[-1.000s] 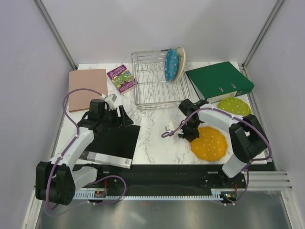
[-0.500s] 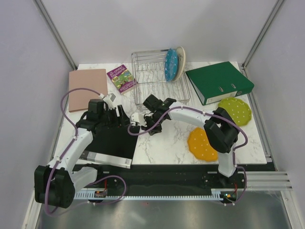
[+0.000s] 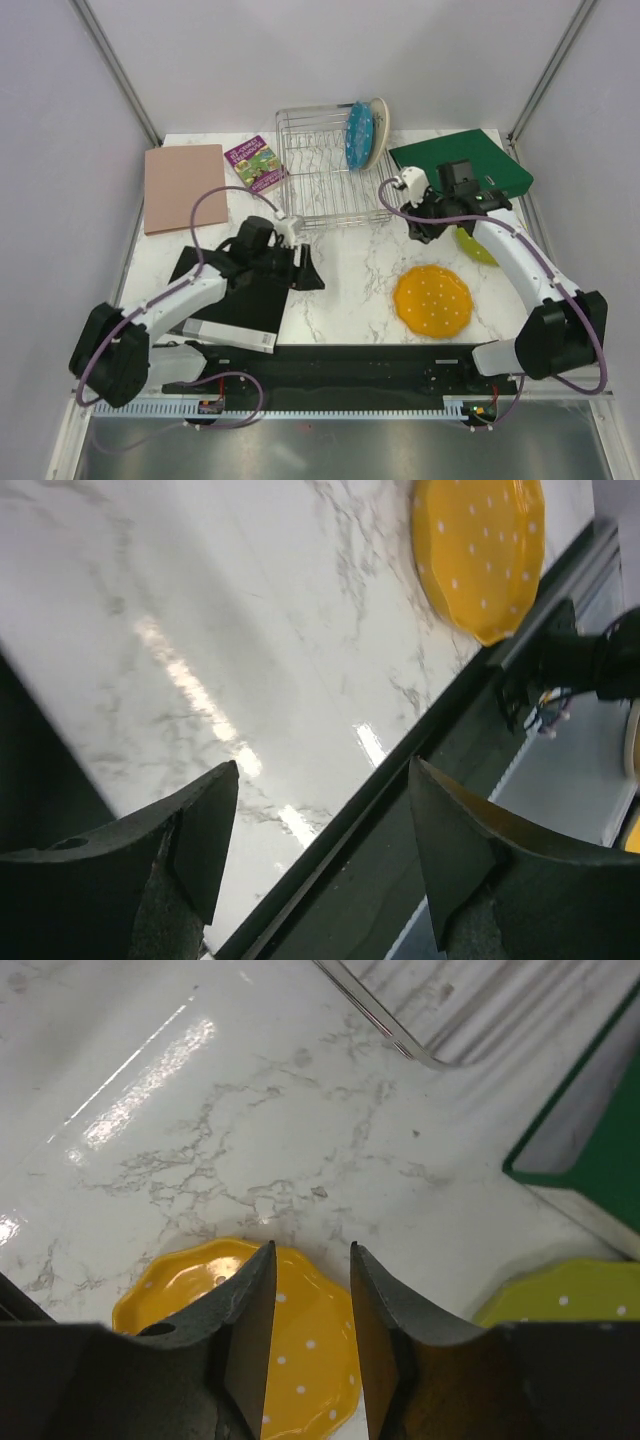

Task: Load the plates into the dish rack

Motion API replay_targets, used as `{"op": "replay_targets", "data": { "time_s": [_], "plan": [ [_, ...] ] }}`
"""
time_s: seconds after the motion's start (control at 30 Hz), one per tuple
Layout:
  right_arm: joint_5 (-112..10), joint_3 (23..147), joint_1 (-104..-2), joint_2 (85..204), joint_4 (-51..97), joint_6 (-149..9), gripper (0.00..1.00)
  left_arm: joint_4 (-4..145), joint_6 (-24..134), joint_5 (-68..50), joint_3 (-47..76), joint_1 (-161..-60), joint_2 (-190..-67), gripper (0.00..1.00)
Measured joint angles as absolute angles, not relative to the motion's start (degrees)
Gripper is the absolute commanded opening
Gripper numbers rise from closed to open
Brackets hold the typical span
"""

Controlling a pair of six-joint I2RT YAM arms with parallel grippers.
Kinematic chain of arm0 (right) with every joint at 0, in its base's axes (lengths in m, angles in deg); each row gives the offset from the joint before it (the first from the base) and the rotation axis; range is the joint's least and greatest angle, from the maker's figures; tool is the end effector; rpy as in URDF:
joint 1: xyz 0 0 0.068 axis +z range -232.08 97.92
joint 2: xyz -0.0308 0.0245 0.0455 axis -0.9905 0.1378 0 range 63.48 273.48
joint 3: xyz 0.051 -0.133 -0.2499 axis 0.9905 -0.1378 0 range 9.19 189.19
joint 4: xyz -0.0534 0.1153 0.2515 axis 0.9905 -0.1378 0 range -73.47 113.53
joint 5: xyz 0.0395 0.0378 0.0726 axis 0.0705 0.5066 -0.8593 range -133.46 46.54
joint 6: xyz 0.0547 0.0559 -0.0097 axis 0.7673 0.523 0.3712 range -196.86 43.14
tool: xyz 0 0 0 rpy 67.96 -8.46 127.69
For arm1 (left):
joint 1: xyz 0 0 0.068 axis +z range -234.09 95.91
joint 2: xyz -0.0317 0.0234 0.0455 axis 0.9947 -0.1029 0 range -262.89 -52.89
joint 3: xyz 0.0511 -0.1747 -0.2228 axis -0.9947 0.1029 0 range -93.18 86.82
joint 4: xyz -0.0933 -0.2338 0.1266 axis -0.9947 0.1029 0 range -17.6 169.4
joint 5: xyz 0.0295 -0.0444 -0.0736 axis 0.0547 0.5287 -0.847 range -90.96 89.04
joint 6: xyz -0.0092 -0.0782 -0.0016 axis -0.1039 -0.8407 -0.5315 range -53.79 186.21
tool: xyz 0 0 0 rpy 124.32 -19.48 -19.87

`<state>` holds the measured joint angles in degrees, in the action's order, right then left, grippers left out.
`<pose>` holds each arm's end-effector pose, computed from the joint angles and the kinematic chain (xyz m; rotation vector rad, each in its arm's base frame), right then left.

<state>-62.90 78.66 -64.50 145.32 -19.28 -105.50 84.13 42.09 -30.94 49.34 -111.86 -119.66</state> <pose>0.3099 0.1217 0.2784 -1.0985 2.2334 0.3484 0.2246 -0.1564 0.2052 0.3665 2.3742 -1.0494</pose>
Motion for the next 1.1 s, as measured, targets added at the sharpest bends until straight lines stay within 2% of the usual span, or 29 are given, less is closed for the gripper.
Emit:
{"op": "replay_targets", "data": {
  "time_s": [0.07,0.27,0.43,0.57,0.87,0.97,1.0,1.1],
  "plan": [
    [-61.5,77.1,-68.4,142.3,-21.2,-104.9,0.41,83.4,42.1,-31.2,47.0,-117.2,-124.7,0.75],
    [-57.8,70.2,-77.2,137.4,-26.1,-110.9,0.38,80.2,41.6,-28.8,35.6,-124.1,-139.6,0.75],
    [-56.5,67.7,-93.0,139.6,-32.0,-121.7,0.38,78.2,41.1,-26.9,26.2,-130.0,-150.4,0.73],
    [-56.7,67.2,-101.2,141.8,-35.3,-129.4,0.39,78.2,40.2,-26.5,19.4,-133.7,-158.6,0.72],
    [-59.6,65.5,-107.2,143.8,-41.1,-138.3,0.41,80.8,39.4,-23.5,10.2,-138.2,-169.0,0.71],
    [-60.8,65.5,-107.6,143.8,-41.6,-138.7,0.41,81.5,39.4,-23.3,7.1,-139.6,-172.0,0.62],
    [-61.2,65.5,-107.6,143.8,-41.7,-138.7,0.41,81.7,39.4,-23.2,6.2,-140.0,-172.9,0.54],
    [-61.9,65.4,-107.7,143.8,-41.9,-138.8,0.41,81.9,39.0,-23.1,4.7,-140.5,-174.6,0.41]
  ]
}}
